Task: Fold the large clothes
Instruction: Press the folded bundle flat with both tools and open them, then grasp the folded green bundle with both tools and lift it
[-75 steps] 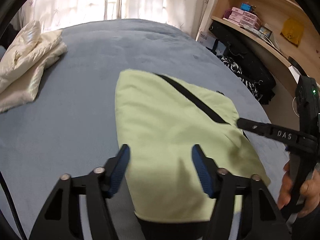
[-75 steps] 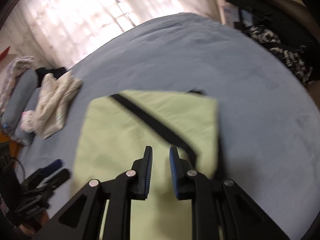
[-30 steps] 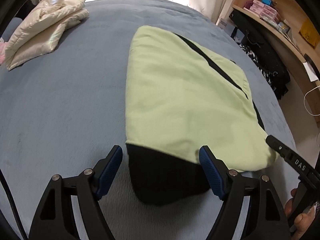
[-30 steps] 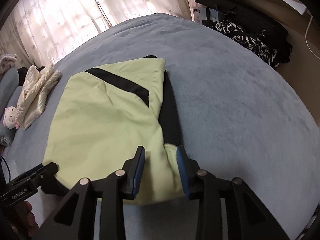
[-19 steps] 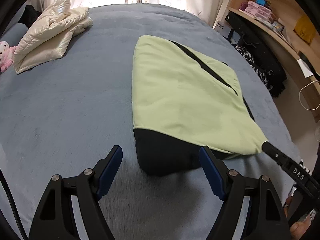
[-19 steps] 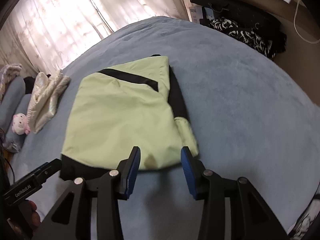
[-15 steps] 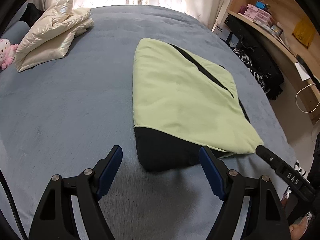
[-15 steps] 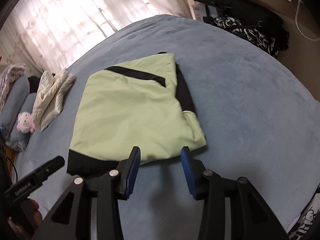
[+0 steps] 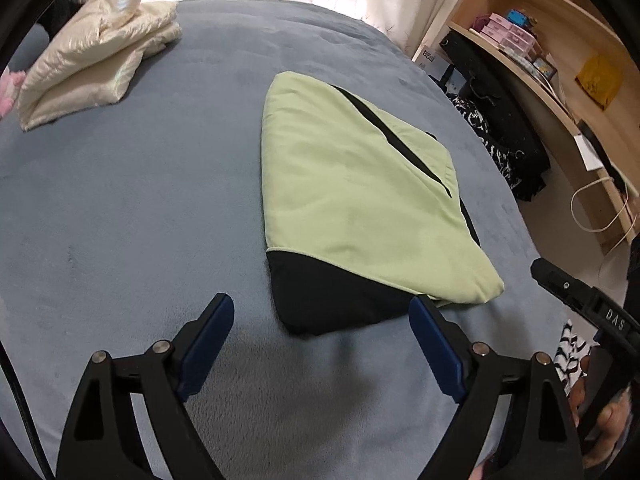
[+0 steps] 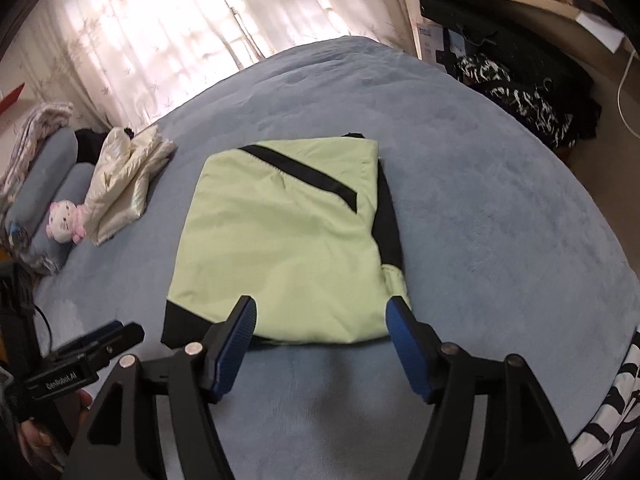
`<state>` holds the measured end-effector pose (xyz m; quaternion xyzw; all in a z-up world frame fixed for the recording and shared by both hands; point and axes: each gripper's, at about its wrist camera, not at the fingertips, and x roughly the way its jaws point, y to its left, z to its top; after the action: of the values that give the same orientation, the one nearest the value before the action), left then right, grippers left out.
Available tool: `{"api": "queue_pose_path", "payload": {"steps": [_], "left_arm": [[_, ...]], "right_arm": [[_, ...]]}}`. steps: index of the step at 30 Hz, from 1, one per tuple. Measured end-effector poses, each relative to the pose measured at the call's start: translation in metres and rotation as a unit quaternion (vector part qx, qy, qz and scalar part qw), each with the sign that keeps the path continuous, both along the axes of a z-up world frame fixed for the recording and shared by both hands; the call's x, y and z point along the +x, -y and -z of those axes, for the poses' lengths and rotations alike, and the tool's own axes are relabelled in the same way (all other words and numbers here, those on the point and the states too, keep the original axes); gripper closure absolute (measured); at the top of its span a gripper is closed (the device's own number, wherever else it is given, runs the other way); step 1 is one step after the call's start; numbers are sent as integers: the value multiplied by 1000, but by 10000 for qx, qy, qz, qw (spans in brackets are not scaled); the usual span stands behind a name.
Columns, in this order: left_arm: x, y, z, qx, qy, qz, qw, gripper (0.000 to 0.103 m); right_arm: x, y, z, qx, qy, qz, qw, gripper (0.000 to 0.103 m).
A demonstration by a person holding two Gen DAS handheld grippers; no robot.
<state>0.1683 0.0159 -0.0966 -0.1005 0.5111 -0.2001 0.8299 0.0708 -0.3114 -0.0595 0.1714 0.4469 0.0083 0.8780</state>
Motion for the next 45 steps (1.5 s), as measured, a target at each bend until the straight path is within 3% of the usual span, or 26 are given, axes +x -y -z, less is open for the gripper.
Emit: {"api": "queue_pose_path", "payload": {"steps": [9,16,27,36,45], "left_arm": [[44,-2,14,-253,-229,16,9994,15],[76,3,39,-423,-525,-19,9977,15],[108,27,77,-651,-726,145,9951,15],[128,45,86,-872,-589,275,9941,15],[142,59,95,-938,-625,545,9921,11]], "right_arm": [[39,48,21,1009,-305,297,9940,33],[73,71,45,1359,-479,376,9888,33],[123,75,108,1630,-965,-160,9818,33],[148,51,123,1935,-785,-956,9733,31],[175,37,132,2097,-665,-1388,9656,31]]}}
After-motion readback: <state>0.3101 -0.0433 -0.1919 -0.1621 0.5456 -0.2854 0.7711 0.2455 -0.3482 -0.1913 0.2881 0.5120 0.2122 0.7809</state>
